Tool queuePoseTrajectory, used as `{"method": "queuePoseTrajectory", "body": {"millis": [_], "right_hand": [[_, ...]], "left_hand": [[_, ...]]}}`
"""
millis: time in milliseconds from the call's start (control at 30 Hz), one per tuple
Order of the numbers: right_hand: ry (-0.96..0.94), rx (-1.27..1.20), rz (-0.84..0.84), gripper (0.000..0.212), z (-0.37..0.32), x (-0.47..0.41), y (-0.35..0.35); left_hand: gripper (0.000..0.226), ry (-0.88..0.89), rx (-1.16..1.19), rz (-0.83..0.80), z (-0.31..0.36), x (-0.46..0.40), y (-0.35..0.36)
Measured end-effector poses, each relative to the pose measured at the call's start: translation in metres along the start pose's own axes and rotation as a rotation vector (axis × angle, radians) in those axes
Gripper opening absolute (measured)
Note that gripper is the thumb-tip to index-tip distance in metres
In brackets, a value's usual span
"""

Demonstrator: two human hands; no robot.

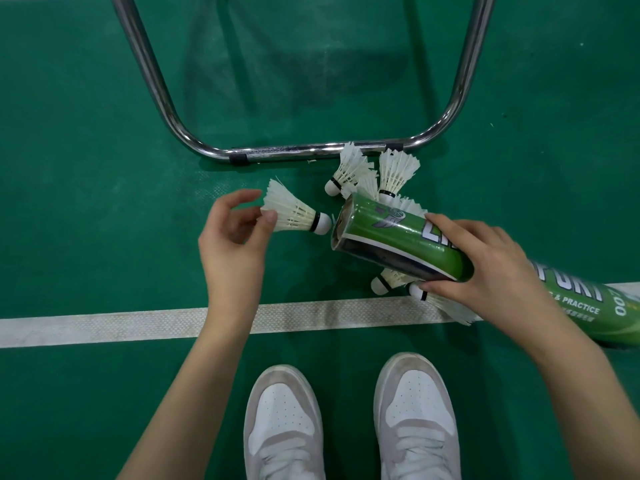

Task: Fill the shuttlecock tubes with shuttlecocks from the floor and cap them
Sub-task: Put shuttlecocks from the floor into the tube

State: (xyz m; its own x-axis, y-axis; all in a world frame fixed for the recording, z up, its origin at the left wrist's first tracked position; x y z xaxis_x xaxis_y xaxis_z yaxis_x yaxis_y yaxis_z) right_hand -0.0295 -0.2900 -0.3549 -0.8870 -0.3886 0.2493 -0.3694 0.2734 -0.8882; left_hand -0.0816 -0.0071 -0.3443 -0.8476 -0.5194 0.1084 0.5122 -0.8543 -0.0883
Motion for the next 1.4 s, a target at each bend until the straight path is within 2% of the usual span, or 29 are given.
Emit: {"method": "queuePoseTrajectory", "body": {"millis": [167,700,900,1233,1400], "right_hand": [[-0.003,0.006,-0.002,0.090,0.000,0.001,0.000],[-0.025,0.015,0.000,0.089,-0.008,0.000,0.003],[-0.025,0.020,-0.002,0.089,-0.008,0.001,0.003],[-0.037,0.019,-0.021,0.089,-0.009,0.001,0.005],[-0.062,0.010,-0.010,0.088,-0.014,0.001,0.005]], "left_hand": [[0.023,-0.009,0.072,-0.056,0.005,0.006,0.013],[0.014,-0.068,0.033,-0.330,-0.003,0.034,0.060],[0.010,-0.081,0.018,-0.361,-0.009,0.034,0.063],[0.018,-0.089,-0.033,-0.544,-0.016,0.040,0.087],[0.018,-0.160,-0.062,-0.602,-0.020,0.038,0.092]]}}
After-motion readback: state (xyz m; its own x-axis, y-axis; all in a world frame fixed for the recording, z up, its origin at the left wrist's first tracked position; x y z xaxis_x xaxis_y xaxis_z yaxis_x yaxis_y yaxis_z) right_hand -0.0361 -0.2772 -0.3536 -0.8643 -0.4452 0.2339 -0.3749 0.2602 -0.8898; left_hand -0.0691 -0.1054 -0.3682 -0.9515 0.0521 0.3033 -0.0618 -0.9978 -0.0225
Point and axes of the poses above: each hand's wrist, its own x-axis away from the middle knuckle, its own y-axis out of the palm, z = x × y, the point moved 9 cm from there along -x, towards the middle knuckle, and after that the axes turned 4 degrees about -z, right-handed, at the moved point
